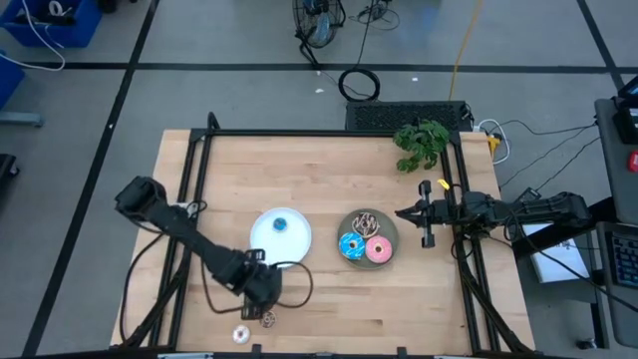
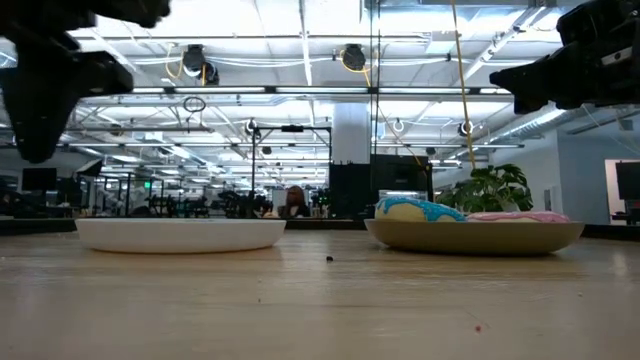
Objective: Pick & Place donuts
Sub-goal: Put the small orange donut on the white plate
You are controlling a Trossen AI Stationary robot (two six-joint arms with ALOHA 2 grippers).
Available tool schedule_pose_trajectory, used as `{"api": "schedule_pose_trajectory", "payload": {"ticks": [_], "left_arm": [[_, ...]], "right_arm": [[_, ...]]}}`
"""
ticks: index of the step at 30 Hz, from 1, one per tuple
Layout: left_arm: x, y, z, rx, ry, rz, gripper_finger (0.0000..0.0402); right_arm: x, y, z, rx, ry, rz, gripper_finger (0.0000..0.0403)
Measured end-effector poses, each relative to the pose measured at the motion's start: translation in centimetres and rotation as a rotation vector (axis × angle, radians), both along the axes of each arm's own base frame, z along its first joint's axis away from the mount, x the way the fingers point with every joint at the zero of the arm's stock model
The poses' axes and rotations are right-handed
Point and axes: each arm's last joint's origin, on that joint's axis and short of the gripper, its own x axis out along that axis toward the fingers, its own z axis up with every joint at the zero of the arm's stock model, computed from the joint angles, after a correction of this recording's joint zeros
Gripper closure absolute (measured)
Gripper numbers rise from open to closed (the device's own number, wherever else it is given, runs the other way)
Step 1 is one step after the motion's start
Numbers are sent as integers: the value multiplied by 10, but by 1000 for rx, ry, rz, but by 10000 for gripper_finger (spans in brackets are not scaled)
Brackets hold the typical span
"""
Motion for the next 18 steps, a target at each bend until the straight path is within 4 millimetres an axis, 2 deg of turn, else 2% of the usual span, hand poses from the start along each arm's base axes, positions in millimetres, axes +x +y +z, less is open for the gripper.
{"api": "schedule_pose_trajectory", "payload": {"ticks": [5, 11, 18], "left_arm": [[-8, -7, -3, 76, -38, 41, 185], [-11, -9, -8, 48, -5, 21, 147], [-18, -18, -8, 19, 11, 72, 139]], "right_arm": [[0, 0, 2, -17, -20, -1, 403], [0, 0, 1, -36, -15, -2, 403], [0, 0, 2, -78, -22, -5, 403]]}}
